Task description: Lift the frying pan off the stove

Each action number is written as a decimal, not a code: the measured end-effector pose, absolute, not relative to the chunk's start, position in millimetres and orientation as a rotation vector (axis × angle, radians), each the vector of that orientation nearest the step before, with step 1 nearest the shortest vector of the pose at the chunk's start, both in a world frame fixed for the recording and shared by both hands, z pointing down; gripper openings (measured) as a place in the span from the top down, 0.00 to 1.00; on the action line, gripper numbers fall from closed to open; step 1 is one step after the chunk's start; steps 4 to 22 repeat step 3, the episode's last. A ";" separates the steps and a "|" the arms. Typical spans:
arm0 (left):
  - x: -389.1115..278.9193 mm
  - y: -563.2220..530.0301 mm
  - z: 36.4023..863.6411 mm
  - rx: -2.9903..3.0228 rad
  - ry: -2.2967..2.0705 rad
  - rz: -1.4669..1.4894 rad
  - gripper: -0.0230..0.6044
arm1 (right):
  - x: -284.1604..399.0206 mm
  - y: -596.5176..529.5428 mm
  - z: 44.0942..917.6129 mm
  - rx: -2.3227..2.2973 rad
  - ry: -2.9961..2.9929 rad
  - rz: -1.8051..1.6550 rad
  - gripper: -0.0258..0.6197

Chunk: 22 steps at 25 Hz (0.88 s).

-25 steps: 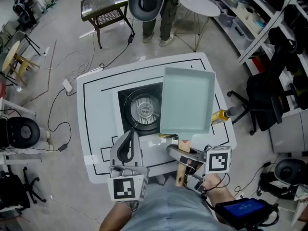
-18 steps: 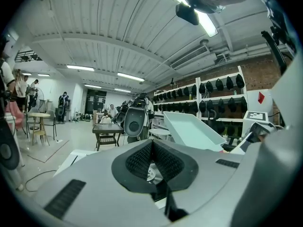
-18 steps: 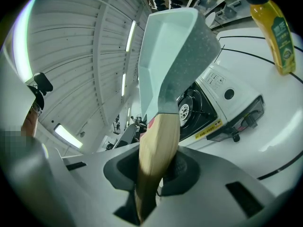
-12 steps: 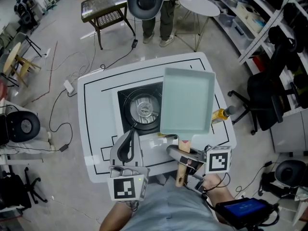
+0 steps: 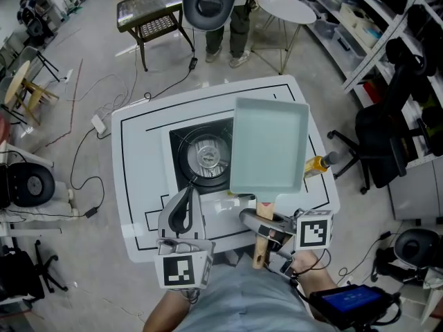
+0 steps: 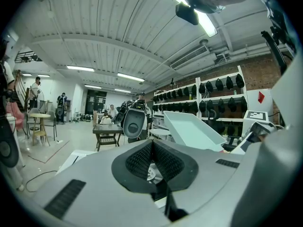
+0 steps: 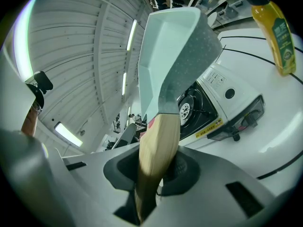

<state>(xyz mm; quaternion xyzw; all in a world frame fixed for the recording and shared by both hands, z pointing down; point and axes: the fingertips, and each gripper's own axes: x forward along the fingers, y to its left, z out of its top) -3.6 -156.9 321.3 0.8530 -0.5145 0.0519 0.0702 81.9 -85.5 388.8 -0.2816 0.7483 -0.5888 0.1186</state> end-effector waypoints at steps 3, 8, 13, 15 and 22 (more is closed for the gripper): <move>-4.5 -155.9 322.1 2.565 -1.546 0.159 0.93 | 81.1 -84.9 388.8 -0.825 2.190 -1.720 0.81; -4.5 -155.9 322.1 2.565 -1.546 0.159 0.93 | 81.1 -84.9 388.8 -0.825 2.190 -1.720 0.81; -4.5 -155.9 322.1 2.565 -1.546 0.159 0.93 | 81.1 -84.9 388.8 -0.825 2.190 -1.720 0.81; -4.5 -155.9 322.1 2.565 -1.546 0.159 0.93 | 81.1 -84.9 388.8 -0.825 2.190 -1.720 0.81; -4.5 -155.9 322.1 2.565 -1.546 0.159 0.93 | 81.1 -84.9 388.8 -0.825 2.190 -1.720 0.81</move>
